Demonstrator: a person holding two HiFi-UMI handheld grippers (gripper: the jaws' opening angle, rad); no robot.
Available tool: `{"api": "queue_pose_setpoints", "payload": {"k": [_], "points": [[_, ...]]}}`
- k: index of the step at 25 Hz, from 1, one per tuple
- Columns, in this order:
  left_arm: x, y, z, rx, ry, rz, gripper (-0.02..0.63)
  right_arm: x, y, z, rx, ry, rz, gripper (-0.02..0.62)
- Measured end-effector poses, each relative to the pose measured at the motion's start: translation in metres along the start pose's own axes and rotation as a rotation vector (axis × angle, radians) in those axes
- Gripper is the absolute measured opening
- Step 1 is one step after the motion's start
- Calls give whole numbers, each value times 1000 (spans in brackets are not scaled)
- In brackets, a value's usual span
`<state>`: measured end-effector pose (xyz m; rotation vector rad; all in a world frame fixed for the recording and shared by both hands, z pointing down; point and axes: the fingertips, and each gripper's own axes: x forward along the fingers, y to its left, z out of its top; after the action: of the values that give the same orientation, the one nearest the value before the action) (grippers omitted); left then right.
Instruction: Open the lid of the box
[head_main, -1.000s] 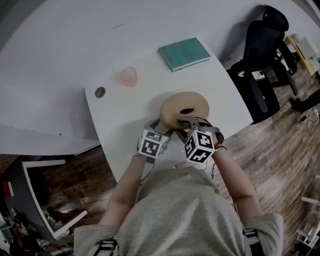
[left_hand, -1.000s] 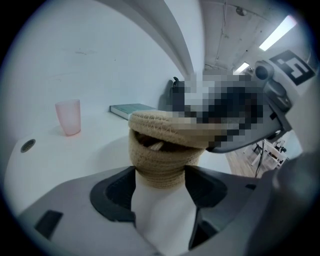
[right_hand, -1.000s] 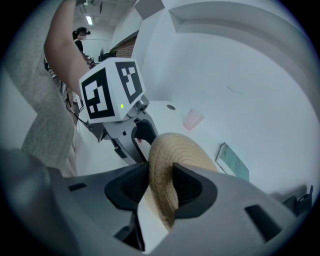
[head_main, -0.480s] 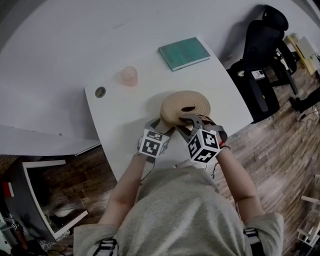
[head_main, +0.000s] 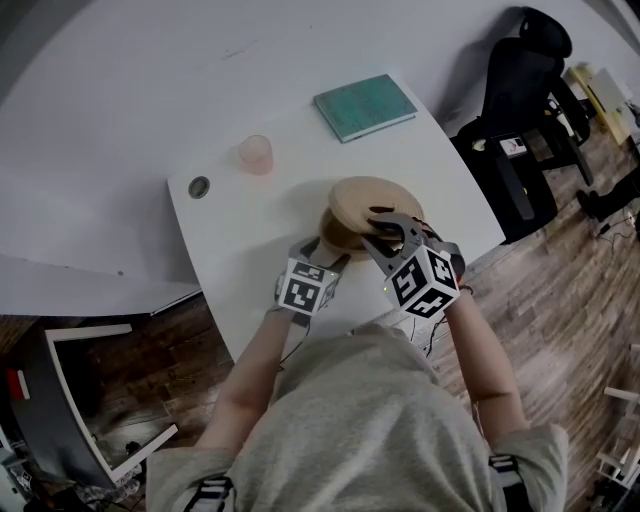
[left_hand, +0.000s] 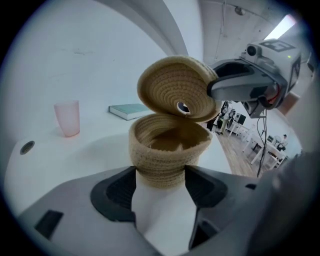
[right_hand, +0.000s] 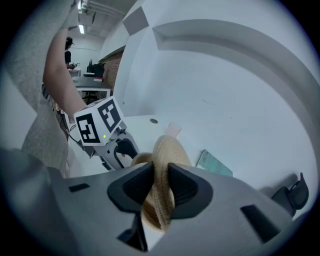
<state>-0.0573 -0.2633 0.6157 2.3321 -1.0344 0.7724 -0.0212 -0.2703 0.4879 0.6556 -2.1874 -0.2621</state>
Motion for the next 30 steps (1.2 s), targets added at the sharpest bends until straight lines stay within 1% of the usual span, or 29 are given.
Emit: {"api": "queue_pose_setpoints", "payload": {"k": [6, 14, 19, 23, 25, 28, 30], "points": [[1, 1, 0, 4, 0, 1, 284, -13, -23, 0, 84, -46, -46, 94], [-1, 1, -1, 7, -8, 27, 284, -32, -36, -5, 173, -116, -128, 92], [-5, -1, 1, 9, -16, 68, 279, -52, -52, -8, 295, -210, -186, 92], [-11, 2, 5, 24, -50, 126, 237, -71, -67, -24, 415, -249, -251, 92], [-15, 2, 6, 23, -63, 151, 218, -81, -74, -26, 469, -292, -287, 92], [-22, 0, 5, -5, -87, 195, 175, -101, -79, -33, 559, -357, -323, 92], [-27, -1, 5, -25, -103, 234, 135, -115, -80, -38, 618, -400, -341, 92]]}}
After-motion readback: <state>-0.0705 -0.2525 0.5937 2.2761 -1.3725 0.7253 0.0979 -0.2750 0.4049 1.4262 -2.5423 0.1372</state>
